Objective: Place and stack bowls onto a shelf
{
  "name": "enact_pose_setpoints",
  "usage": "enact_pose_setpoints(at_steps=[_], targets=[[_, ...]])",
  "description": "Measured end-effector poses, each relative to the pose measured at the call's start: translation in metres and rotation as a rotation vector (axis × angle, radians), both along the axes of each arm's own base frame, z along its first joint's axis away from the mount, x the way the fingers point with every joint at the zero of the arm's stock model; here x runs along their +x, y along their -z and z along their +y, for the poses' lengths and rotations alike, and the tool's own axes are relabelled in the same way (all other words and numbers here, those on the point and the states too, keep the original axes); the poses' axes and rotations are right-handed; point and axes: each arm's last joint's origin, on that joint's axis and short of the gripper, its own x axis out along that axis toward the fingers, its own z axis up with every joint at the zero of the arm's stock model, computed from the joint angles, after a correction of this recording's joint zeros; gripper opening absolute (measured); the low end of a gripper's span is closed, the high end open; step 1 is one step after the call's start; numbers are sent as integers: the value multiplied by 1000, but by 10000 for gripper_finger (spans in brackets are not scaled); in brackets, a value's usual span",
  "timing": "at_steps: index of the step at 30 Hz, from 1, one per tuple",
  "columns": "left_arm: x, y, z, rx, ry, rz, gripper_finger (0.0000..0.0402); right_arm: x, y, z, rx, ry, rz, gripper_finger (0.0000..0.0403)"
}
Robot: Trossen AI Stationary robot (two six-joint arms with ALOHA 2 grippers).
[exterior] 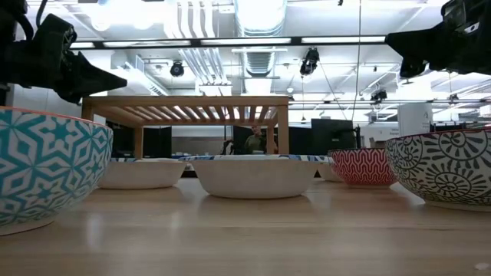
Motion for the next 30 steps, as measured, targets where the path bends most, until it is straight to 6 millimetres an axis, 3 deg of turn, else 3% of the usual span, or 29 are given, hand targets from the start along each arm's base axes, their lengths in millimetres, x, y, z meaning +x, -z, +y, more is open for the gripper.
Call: enact_pose_setpoints(at_steps=[30], targets=[[0,0,0,54,1,27,0,0,0,0,0,0,0,13]])
